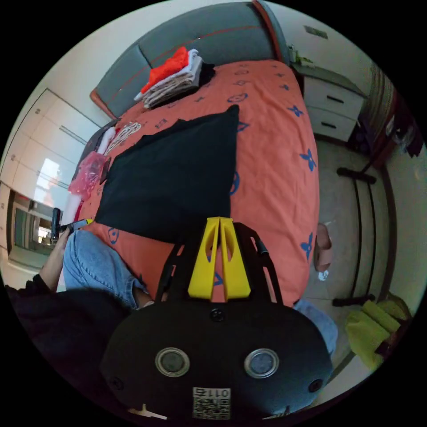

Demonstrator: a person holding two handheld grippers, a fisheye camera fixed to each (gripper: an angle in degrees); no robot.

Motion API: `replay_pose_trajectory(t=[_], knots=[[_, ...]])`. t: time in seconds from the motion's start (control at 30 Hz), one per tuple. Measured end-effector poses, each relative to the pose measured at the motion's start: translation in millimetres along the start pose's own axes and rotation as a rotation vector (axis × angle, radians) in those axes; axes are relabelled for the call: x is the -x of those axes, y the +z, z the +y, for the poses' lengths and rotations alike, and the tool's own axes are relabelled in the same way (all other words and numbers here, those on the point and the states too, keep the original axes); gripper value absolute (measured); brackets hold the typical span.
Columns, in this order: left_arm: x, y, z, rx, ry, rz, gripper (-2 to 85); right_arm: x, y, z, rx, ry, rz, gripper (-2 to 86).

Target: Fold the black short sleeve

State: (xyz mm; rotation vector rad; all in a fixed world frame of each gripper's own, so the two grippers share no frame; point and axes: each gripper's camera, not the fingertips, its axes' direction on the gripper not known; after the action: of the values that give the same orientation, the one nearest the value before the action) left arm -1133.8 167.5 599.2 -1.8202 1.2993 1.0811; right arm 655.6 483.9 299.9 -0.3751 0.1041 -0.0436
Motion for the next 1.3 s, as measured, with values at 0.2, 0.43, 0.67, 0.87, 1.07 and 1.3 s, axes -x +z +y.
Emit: replay_pose_trajectory(t=[0.2, 0.43, 0.67, 0.87, 1.07, 1.3], knots=[[-105.5, -26.6, -32.6, -0.091, 0.154, -0.037, 0.1, 34.1, 23.1, 18.3, 0.045, -0.15, 0.056, 1.0], [-127.3, -22.9, -47.9, 0.11, 0.054, -0.168, 0.4, 23.1, 26.8, 53.2, 0.076, -0.146, 0.138, 3.6], [-247.1, -122.9, -56.8, -0.285, 0.362, 0.316, 2.6, -34.1, 20.1, 105.4, 0.002, 0.126, -0.277, 13.1], [-378.4, -122.5, -95.2, -0.289, 0.488, 0.456, 9.6, -66.8, 42.4, 149.3, -0.111, 0.363, -0.547, 12.6], [-548.2, -59.2, -179.7, 0.134, 0.538, 0.291, 16.0, -63.6, 58.4, 152.9, -0.149, 0.439, -0.632, 10.9], [-655.3, -45.4, -211.9, 0.085, 0.416, 0.279, 15.8, -60.1, 79.2, 142.3, -0.215, 0.558, -0.78, 5.3]])
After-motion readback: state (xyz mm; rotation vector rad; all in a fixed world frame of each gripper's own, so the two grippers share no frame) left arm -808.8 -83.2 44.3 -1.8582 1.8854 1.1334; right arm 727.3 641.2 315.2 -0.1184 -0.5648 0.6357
